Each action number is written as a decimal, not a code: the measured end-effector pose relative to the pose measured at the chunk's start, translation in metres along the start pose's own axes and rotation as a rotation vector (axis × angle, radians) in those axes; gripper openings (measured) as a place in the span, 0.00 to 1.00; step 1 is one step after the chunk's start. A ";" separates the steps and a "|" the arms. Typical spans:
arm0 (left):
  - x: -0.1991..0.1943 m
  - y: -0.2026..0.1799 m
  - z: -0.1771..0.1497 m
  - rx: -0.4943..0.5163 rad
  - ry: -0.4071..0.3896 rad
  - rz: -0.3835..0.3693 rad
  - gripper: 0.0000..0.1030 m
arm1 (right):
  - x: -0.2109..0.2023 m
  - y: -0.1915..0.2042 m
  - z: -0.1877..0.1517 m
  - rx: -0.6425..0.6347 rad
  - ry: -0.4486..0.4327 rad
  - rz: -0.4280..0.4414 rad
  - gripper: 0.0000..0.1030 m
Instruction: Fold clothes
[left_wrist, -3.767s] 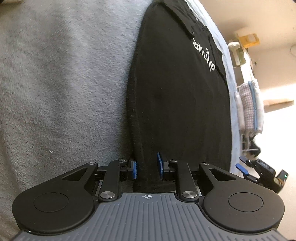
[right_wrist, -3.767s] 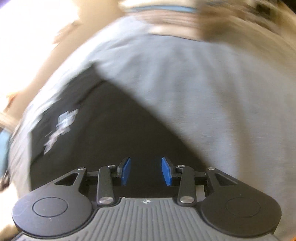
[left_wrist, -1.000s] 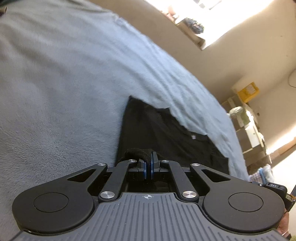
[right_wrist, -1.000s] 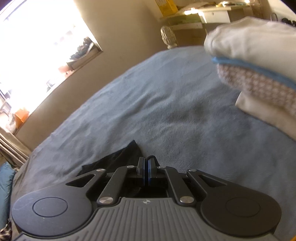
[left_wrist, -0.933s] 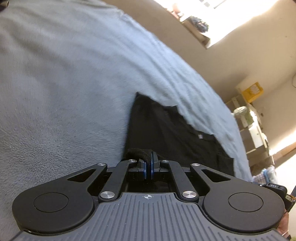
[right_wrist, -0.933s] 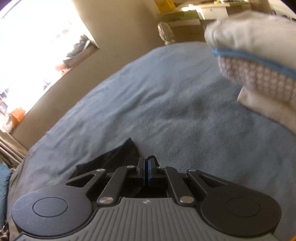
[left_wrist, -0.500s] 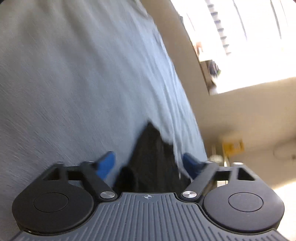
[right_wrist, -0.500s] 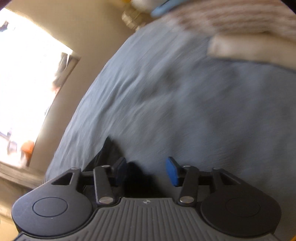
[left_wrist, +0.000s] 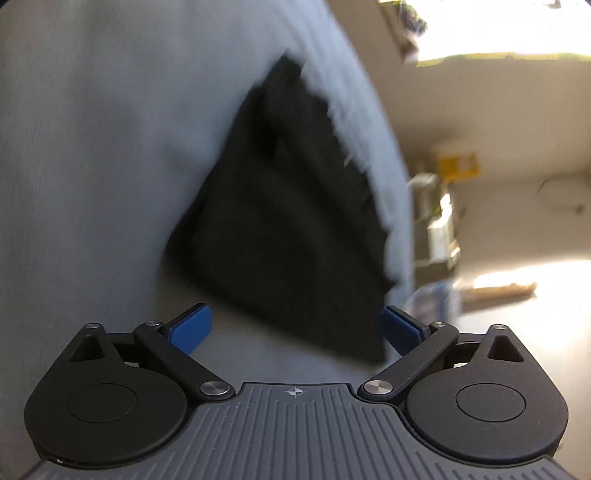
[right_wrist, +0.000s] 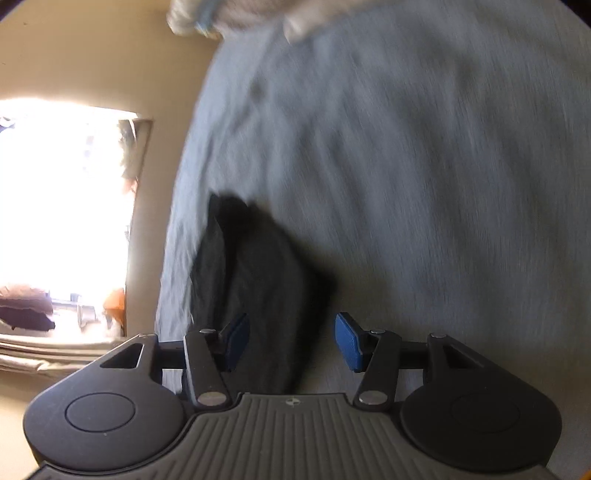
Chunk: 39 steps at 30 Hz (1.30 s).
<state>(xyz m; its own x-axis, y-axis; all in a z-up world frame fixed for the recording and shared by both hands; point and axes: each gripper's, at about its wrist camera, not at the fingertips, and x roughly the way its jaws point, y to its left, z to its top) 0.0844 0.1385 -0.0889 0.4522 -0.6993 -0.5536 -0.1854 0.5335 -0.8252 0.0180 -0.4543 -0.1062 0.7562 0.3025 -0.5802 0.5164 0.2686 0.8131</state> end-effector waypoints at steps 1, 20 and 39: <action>0.004 0.003 -0.004 0.009 -0.015 0.027 0.84 | 0.005 -0.001 -0.001 0.011 0.002 -0.005 0.50; -0.009 -0.027 -0.014 0.145 -0.364 0.196 0.00 | 0.021 0.017 0.000 -0.030 -0.188 -0.006 0.02; -0.153 -0.001 -0.132 0.324 -0.170 0.198 0.00 | -0.134 -0.038 -0.099 -0.056 0.026 -0.067 0.02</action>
<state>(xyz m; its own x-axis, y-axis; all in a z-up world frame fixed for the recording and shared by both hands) -0.0999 0.1815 -0.0182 0.5783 -0.4939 -0.6493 -0.0116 0.7909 -0.6119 -0.1425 -0.4142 -0.0638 0.7094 0.3055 -0.6351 0.5421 0.3393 0.7687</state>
